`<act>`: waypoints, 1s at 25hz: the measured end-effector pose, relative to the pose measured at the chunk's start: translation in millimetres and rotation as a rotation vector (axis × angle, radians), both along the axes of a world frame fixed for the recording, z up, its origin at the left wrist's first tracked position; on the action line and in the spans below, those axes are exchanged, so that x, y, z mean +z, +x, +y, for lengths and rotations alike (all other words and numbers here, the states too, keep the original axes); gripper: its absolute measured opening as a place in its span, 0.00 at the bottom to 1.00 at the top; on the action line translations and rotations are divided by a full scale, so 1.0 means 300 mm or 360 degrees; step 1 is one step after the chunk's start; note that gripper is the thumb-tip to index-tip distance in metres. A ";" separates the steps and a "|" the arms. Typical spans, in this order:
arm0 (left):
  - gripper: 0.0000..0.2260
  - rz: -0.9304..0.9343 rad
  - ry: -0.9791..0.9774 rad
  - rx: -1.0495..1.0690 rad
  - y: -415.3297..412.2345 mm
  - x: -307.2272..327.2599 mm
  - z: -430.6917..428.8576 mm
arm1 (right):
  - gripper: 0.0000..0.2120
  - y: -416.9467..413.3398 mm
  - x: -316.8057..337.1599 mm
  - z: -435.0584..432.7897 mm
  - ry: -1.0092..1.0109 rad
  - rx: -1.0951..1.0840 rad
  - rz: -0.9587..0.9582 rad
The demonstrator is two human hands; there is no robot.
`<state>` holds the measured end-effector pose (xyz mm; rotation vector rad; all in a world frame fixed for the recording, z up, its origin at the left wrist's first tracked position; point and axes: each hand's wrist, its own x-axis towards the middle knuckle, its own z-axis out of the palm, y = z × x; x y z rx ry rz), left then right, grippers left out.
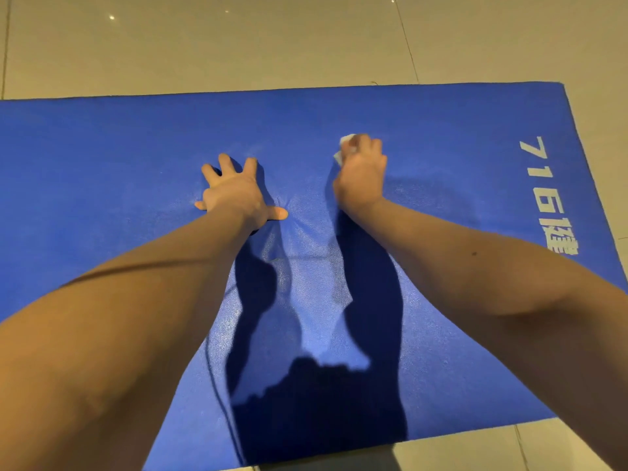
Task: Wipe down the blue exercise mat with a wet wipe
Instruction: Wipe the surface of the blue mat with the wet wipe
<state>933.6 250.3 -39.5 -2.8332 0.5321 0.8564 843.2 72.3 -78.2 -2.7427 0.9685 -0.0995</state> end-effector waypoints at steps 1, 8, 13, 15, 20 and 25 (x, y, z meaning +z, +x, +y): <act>0.50 0.0001 -0.0010 0.0001 0.001 -0.002 0.001 | 0.17 0.011 -0.006 0.053 0.0097 0.0172 -0.0094; 0.51 0.0003 0.0010 -0.0008 0.002 0.000 0.004 | 0.24 -0.020 -0.040 -0.040 -0.0011 0.0555 0.0128; 0.51 0.0011 0.0007 0.0000 0.002 0.000 0.000 | 0.30 0.018 -0.030 -0.099 0.0087 0.0119 0.0376; 0.51 -0.0005 0.0014 0.0005 0.004 0.001 0.002 | 0.31 0.054 -0.020 0.000 0.0092 0.0155 0.0322; 0.52 -0.0025 0.0026 -0.0033 0.000 0.001 0.007 | 0.29 0.091 -0.004 0.136 0.0187 0.0735 0.0296; 0.52 -0.0006 0.0041 -0.0035 0.002 0.014 0.002 | 0.29 0.088 -0.012 -0.129 0.0024 0.0278 0.0488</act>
